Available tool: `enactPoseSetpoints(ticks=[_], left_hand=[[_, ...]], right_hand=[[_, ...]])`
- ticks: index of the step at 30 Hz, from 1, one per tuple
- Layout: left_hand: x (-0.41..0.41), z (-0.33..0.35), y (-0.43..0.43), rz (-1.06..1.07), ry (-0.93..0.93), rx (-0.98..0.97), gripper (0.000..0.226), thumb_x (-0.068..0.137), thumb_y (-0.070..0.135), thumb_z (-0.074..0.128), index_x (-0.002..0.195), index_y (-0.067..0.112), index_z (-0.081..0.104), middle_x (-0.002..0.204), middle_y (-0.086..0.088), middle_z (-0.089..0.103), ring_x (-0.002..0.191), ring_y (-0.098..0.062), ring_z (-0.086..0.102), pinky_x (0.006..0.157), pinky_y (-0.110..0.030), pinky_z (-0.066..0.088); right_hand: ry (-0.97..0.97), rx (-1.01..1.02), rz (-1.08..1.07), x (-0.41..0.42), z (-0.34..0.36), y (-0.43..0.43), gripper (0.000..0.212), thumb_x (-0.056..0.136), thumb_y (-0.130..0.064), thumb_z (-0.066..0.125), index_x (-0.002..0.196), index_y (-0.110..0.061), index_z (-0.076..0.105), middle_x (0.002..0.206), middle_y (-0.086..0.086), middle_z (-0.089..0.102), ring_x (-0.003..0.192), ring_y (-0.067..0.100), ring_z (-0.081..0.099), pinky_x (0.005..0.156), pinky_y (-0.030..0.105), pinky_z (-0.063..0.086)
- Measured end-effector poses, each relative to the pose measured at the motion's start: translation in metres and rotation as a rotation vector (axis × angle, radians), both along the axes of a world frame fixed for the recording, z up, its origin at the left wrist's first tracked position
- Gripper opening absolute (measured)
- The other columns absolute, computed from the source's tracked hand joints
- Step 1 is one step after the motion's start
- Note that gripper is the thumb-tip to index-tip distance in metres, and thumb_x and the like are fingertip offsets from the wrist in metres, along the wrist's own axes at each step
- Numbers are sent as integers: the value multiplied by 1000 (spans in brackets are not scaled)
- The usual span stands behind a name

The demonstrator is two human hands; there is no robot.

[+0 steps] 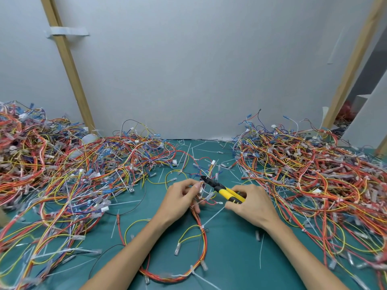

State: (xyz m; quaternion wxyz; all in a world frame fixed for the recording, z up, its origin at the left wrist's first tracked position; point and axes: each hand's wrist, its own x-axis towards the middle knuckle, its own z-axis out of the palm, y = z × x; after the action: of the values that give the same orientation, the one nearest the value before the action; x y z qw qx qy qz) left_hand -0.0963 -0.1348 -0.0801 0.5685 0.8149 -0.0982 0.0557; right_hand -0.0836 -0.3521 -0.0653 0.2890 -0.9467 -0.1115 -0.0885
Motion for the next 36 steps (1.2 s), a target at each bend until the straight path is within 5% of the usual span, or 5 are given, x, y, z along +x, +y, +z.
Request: enactPoseSetpoints(ticks=[14,17,23,29,36], left_hand=[[-1,3,0,19,-42,122,26,103,14,42,84,6,58,60,-1,61,51,-16,63,57,-24,50],[-1,3,1,15,-41,135,27,103,14,42,82,6,57,59,0,62,52,-17,63,58,-25,49],[-3,3,0,21,-62,125,29,102,16,46,77,18,60,61,-7,68,50,-17,64,59,-26,53],[-4,1,-2,50,-109,226,23,100,18,50,88,14,69,48,1,63,49,-3,64,58,-11,44],[-4,1,-2,41,-118,237,24,101,18,49,89,13,68,57,-5,68,50,-7,66,58,-14,46]], right_hand=[[158,-19,144,4,12,-8,42,52,-55,52,72,-23,70,66,8,65,63,25,55,59,33,44],[110,-49,130,3,8,-8,39,54,-54,52,70,-21,66,64,7,60,58,16,45,56,32,35],[-79,-149,20,-10,-9,-1,35,59,-57,50,81,-30,56,60,-8,55,66,15,54,56,27,36],[-156,-274,-6,-10,-15,-3,42,66,-58,52,101,-36,46,87,-15,52,89,12,57,65,28,37],[-190,-349,-21,-8,-15,-3,39,68,-63,43,88,-30,49,74,-10,57,74,15,58,60,28,40]])
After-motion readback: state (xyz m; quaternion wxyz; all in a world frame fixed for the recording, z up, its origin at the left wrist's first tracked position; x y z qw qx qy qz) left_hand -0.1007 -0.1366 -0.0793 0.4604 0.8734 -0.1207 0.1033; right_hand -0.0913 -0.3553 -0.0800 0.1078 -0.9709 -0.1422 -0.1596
